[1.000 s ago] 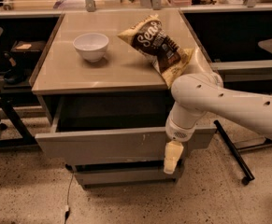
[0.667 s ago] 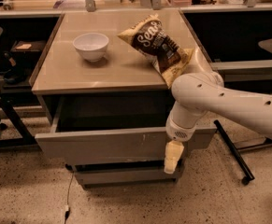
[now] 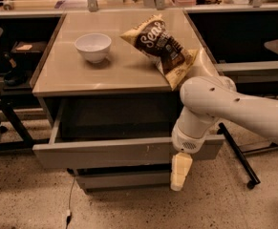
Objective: Open top drawer
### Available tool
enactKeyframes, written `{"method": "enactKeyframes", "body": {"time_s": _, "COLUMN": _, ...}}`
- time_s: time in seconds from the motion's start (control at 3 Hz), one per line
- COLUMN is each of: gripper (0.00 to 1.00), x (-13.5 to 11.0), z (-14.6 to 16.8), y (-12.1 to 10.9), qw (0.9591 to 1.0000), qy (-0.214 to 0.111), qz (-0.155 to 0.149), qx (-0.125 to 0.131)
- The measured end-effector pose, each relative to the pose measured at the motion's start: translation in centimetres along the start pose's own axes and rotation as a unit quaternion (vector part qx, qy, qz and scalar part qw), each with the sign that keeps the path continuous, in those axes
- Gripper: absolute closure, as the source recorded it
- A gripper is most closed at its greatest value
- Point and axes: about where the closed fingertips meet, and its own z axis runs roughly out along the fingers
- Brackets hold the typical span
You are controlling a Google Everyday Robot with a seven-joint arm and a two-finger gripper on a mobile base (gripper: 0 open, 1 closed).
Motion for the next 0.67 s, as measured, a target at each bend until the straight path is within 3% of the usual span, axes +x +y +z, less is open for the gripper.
{"method": "enactKeyframes", "body": {"time_s": 0.67, "gripper": 0.0, "x": 0.6, "z": -2.0, "y": 5.9, "qw": 0.9986, "qy": -0.027, "qz": -0.005, "qx": -0.046}}
